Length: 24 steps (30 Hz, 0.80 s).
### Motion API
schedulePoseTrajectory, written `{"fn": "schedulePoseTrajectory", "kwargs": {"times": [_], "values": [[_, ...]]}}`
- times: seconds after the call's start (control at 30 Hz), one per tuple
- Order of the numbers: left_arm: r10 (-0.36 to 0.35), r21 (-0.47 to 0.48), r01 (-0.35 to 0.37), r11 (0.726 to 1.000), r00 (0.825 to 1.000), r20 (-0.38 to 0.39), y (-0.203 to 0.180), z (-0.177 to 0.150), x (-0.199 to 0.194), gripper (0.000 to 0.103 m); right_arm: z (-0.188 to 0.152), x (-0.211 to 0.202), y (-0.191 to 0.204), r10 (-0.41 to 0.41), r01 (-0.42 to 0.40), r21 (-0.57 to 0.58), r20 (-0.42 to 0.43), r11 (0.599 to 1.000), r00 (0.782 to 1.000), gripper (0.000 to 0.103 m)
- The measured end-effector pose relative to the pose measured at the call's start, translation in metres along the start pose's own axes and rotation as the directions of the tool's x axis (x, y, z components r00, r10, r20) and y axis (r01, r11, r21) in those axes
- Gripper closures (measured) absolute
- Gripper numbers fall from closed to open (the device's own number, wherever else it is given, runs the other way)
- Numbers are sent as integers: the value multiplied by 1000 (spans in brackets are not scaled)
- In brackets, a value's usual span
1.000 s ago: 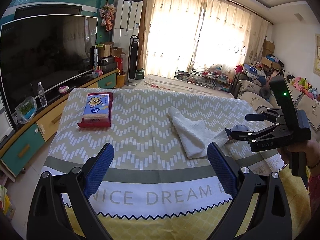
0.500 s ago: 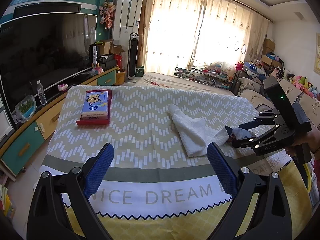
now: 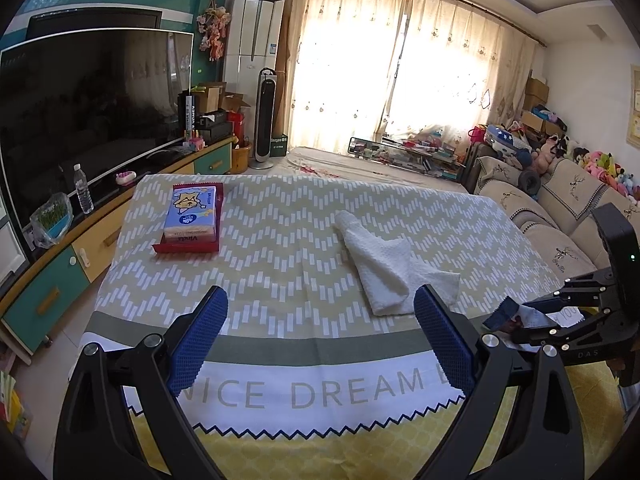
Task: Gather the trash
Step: 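Carry the tube over the bin and open the right gripper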
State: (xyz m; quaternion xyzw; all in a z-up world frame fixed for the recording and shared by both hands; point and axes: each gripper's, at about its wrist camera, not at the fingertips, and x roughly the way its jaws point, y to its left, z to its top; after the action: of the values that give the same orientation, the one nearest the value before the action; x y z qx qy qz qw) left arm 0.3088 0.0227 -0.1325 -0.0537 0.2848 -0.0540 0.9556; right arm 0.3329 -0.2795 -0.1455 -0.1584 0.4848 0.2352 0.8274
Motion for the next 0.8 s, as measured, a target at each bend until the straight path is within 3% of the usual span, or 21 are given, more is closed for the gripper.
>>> {"fn": "schedulePoseTrajectory", "kwargs": {"times": [0.07, 0.1, 0.23, 0.43, 0.63, 0.8], "values": [[1, 2, -1, 1000, 1000, 3, 0, 0, -1, 10, -10, -10, -7, 6, -8, 66, 31, 998, 999, 89], [1, 4, -1, 1000, 1000, 3, -1, -1, -1, 10, -15, -17, -11, 8, -13, 102, 50, 995, 999, 93], [1, 6, -1, 1000, 1000, 3, -1, -1, -1, 10, -31, -40, -24, 24, -49, 206, 125, 977, 992, 93], [-3, 8, 3, 1000, 1000, 9, -1, -1, -3, 10, -50, -88, -26, 21, -82, 252, 234, 964, 972, 93], [-3, 9, 3, 1000, 1000, 10, -1, -2, -4, 10, -88, -133, -58, -140, 25, 383, 277, 923, 951, 93], [-2, 9, 2, 1000, 1000, 8, -1, -2, -4, 10, -143, -151, -115, -330, 168, 570, 193, 804, 924, 92]]}}
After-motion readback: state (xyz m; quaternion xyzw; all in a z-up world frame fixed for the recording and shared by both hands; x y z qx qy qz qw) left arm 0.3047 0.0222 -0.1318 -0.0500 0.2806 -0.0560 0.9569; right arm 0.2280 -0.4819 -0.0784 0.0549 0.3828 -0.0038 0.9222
